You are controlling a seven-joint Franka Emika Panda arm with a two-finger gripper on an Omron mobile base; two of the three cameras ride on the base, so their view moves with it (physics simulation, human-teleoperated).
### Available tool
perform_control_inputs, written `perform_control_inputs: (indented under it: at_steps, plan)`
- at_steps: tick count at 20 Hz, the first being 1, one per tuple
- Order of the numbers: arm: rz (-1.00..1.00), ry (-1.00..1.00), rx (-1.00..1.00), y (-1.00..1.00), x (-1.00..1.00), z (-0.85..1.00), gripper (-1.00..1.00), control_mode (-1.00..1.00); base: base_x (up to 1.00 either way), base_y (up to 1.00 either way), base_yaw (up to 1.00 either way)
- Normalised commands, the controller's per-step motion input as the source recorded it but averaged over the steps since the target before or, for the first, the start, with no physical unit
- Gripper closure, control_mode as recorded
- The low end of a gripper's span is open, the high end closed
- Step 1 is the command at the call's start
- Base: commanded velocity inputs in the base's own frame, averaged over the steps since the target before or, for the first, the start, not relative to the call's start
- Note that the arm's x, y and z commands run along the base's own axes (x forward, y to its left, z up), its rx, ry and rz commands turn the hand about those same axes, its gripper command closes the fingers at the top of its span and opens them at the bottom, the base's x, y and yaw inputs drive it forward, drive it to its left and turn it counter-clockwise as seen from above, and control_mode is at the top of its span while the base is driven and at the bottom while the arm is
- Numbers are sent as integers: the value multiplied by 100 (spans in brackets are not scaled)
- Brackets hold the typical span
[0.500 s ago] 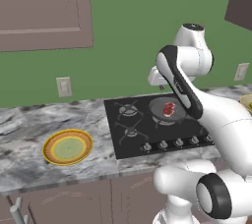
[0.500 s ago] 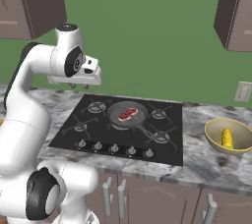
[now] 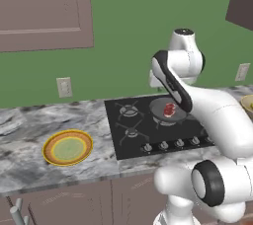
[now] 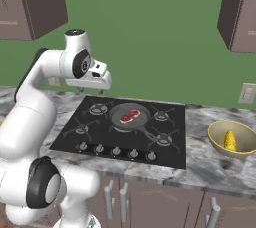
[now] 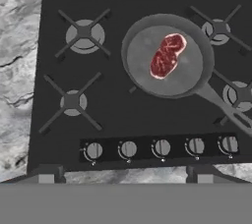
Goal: Place the steak on the plate and place the corn on the same plate.
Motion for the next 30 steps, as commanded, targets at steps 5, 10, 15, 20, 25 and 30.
perform_control_inputs:
  at_steps: [5,10,15,20,25,30]
  plan:
    - [-16,2,0,-39,44,-12,-100,-100,0,0,0]
    - [-19,8,0,-55,71,-51,-100,-100,0,0,0]
    - [-21,7,-1,-48,69,-57,-100,-100,0,0,0]
    - [-12,1,1,-13,70,-35,-100,-100,0,0,0]
    - [-1,2,0,-1,64,-37,-100,-100,0,0,0]
    - [0,1,0,-9,7,-45,-100,-100,0,0,0]
